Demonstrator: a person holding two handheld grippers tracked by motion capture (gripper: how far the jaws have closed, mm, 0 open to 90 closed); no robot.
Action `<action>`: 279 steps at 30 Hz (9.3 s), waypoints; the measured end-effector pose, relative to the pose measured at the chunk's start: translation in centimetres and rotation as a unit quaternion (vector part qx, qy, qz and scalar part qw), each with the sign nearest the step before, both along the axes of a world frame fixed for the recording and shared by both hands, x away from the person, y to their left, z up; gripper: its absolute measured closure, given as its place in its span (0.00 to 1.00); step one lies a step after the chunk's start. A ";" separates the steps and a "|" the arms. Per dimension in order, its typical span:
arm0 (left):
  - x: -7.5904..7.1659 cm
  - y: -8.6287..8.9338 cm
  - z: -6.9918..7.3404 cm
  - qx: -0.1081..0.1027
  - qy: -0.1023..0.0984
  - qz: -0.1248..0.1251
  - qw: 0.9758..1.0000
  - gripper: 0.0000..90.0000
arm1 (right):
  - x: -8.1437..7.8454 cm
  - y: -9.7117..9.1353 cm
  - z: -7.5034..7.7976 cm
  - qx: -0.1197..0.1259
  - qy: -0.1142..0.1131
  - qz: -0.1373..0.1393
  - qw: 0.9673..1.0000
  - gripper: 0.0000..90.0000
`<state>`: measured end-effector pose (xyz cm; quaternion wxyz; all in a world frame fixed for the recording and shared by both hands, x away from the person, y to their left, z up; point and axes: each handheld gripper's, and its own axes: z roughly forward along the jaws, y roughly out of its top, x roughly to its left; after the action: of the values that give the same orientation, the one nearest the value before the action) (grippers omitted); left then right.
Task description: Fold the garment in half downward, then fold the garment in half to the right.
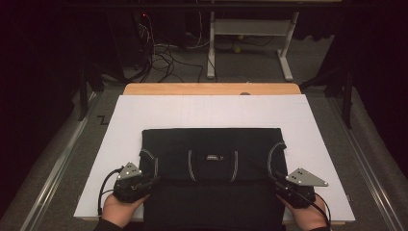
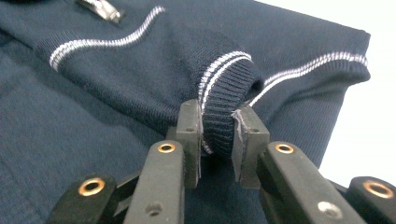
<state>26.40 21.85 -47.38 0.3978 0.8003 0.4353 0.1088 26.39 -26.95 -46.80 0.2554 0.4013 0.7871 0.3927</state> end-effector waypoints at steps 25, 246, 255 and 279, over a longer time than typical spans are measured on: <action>1.9 -0.2 1.9 -0.062 -0.046 0.001 0.997 0.14 | 0.5 -0.4 1.6 0.066 -0.032 -0.030 0.997 0.21; 10.7 3.4 5.9 -0.076 -0.067 0.042 0.994 0.00 | -1.1 16.2 2.0 0.086 -0.048 0.148 0.984 0.00; 12.4 4.8 6.8 -0.065 -0.071 0.064 0.993 0.00 | -1.1 16.0 2.1 0.085 -0.052 0.142 0.985 0.00; 17.2 3.3 -0.7 0.004 0.042 0.127 0.991 0.17 | -1.1 16.5 1.4 0.077 -0.039 0.151 0.985 0.00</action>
<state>43.61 25.17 -48.09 0.3589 0.7439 0.5494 0.1263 25.33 -10.41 -45.38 0.1926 0.2807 0.7955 0.5013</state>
